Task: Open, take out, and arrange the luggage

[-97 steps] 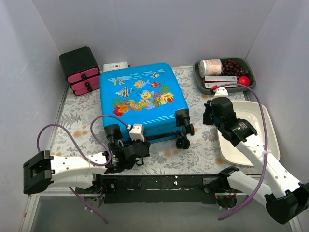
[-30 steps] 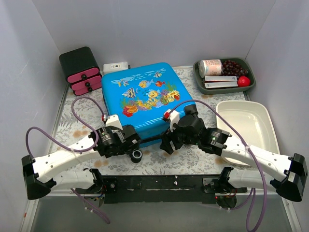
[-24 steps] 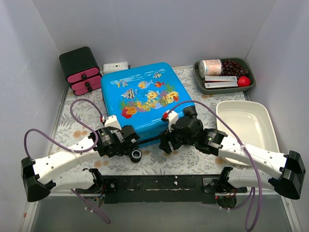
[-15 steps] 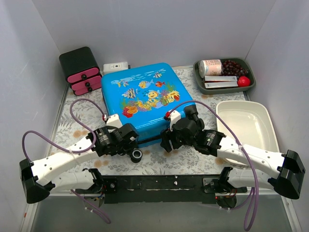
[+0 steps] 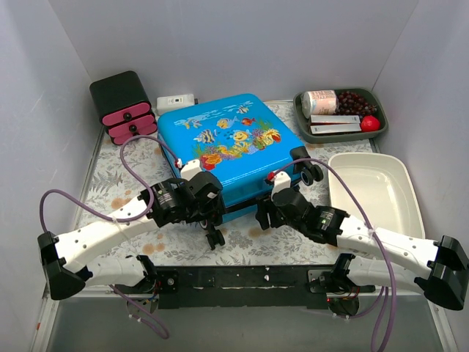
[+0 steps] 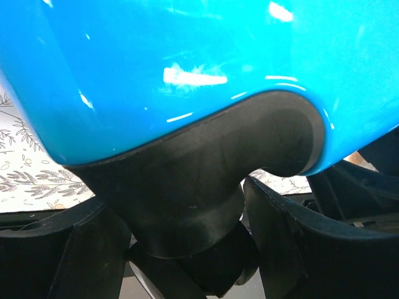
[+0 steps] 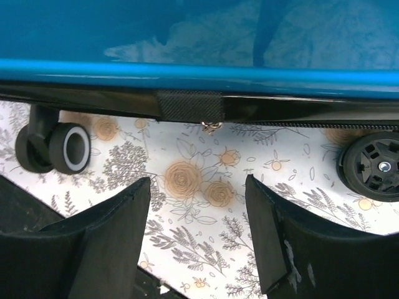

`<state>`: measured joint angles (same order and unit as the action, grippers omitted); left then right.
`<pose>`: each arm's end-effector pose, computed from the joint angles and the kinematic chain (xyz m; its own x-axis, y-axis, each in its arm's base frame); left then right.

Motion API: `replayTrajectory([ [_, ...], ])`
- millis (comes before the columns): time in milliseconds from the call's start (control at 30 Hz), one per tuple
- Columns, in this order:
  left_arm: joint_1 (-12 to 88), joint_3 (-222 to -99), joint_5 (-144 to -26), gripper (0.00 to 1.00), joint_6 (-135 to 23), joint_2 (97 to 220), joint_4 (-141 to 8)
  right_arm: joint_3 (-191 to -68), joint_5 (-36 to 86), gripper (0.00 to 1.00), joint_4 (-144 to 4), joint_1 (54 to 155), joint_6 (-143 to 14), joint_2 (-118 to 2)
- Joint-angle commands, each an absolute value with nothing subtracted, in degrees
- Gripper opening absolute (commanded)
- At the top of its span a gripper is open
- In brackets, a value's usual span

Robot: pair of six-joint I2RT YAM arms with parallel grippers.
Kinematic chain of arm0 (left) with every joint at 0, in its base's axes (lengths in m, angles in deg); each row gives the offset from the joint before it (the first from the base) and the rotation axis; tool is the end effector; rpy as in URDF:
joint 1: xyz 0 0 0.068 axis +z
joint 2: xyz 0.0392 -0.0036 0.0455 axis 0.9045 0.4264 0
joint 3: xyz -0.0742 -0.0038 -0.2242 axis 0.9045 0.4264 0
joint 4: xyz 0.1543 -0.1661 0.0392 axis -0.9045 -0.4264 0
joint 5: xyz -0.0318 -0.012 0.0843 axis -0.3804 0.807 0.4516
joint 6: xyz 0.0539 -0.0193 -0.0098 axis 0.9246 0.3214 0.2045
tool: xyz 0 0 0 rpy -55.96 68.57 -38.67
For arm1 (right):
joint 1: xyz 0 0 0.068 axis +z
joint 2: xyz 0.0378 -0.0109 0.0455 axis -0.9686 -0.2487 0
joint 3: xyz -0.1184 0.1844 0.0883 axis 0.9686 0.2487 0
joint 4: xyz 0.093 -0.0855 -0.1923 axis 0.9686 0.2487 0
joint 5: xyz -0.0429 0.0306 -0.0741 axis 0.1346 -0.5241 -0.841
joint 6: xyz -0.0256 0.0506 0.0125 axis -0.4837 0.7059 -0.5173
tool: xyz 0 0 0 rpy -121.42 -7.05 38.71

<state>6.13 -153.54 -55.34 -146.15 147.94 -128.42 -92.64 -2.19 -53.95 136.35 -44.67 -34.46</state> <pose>0.1135 -0.1568 0.2813 -0.5939 -0.7776 -0.2067 -0.5811 0.5922 -0.5582 0.1148 0.1768 0.2275 -0.5596 -0.1397 -0.8169 -0.4950 0.8469 0.1942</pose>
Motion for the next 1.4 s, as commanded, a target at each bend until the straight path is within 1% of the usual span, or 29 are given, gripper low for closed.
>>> replayTrajectory([
  [0, 5.96, -160.47, -53.98, 0.0, -144.44, 146.73, -114.86, -91.27, -7.22, 0.68, -58.2, 134.58, -43.56, -33.7],
  [267, 6.05, -163.28, -55.65, 0.0, -142.86, 147.17, -111.78, -85.39, -2.48, 0.58, -74.53, 130.63, -51.3, -31.86],
  [500, 6.05, -164.6, -57.23, 0.0, -141.54, 149.19, -111.17, -84.33, 4.89, 0.53, -81.05, 128.42, -54.64, -32.82],
  [567, 5.96, -164.6, -58.2, 0.0, -141.19, 149.46, -110.29, -83.54, 5.0, 0.49, -83.69, 128.42, -55.52, -33.08],
  [667, 6.05, -165.04, -58.82, 0.0, -140.84, 149.46, -110.02, -83.97, 4.03, 0.4, -84.05, 128.33, -56.14, -34.13],
  [700, 5.96, -165.04, -58.99, 0.0, -140.75, 149.37, -109.85, -83.98, 2.98, 0.35, -84.31, 128.33, -56.14, -34.4],
  [867, 5.96, -165.04, -59.34, 0.0, -140.92, 149.63, -109.14, -83.98, 0.78, 0.22, -86.06, 128.16, -56.4, -36.16],
  [933, 5.96, -164.87, -59.96, 0.0, -141.18, 149.81, -108.79, -84.32, 1.74, 0.05, -86.24, 128.16, -56.93, -36.6],
  [967, 5.96, -164.78, -60.05, 0.0, -141.19, 149.72, -108.53, -84.33, 2.18, 0.01, -86.16, 128.16, -57.54, -36.69],
  [1067, 5.96, -164.43, -60.4, 0.0, -141.27, 149.81, -107.04, -84.24, 6.3, 0.01, -86.24, 128.16, -59.03, -35.9],
  [1100, 5.96, -164.25, -60.49, 0.0, -141.1, 149.9, -106.34, -84.06, 10.32, 0.01, -86.33, 128.16, -60.17, -35.64],
  [1200, 5.96, -165.3, -60.84, 0.0, -141.01, 151.21, -106.15, -82.58, 16.31, 0.01, -87.73, 128.51, -60.88, -34.76],
  [1300, 5.96, -165.39, -61.45, 0.0, -141.88, 151.74, -104.49, -80.73, 20.19, 0.01, -91.24, 129.65, -58.52, -34.93],
  [1367, 5.96, -165.22, -61.63, 0.0, -142.58, 151.83, -103.61, -80.02, 20.46, 0.01, -95.28, 132.09, -56.58, -35.8],
])
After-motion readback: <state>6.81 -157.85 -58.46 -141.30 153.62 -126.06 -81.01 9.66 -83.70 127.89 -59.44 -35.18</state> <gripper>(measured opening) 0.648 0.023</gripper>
